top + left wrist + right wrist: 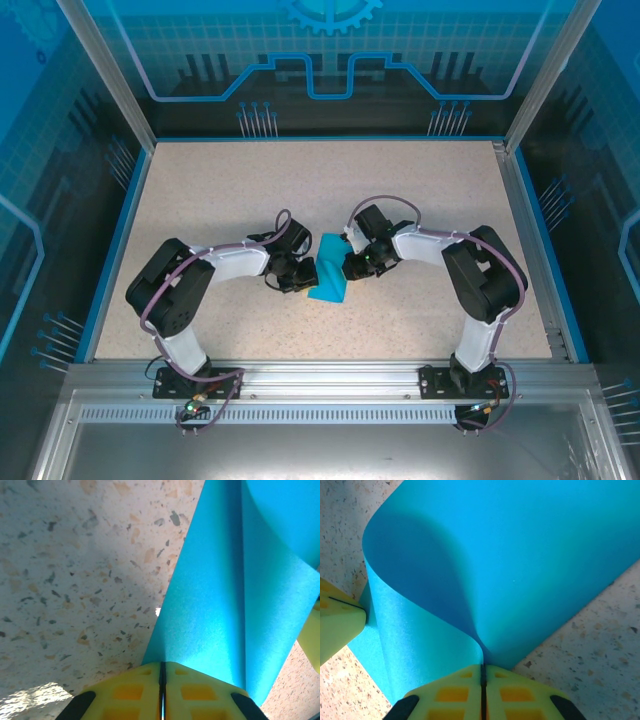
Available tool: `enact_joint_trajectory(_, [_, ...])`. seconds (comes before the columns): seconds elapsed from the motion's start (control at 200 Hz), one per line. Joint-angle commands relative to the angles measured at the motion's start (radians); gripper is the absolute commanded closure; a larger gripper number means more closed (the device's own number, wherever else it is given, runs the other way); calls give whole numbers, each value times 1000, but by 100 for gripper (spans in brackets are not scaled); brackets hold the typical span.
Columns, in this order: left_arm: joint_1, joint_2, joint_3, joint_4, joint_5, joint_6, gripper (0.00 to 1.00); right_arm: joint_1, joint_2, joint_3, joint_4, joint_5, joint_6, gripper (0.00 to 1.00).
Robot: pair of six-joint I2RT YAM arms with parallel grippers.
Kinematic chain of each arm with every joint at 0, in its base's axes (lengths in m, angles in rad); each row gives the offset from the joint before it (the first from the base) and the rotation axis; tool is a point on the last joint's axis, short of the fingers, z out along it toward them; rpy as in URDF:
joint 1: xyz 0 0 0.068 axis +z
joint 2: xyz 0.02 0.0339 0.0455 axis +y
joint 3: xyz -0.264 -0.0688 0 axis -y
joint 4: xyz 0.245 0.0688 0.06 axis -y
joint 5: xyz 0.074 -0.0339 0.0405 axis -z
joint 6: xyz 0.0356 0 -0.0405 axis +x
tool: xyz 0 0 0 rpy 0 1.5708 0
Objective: Fold a paper plane with a square sheet of paper (pick it up from the middle)
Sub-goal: Fold the triangle a second time at the center of the table.
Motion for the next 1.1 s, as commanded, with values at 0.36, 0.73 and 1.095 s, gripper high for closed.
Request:
enact_joint_trajectory(0.36, [11, 30, 6, -43, -27, 18, 89, -6, -24, 15, -36, 2, -1, 91])
enact_joint_trajectory(0.73, [11, 29, 6, -38, -24, 17, 88, -3, 14, 24, -40, 13, -5, 91])
enact_joint_trajectory(1.095, [12, 4, 4, -30, -11, 20, 85, -1, 22, 26, -54, 18, -8, 90])
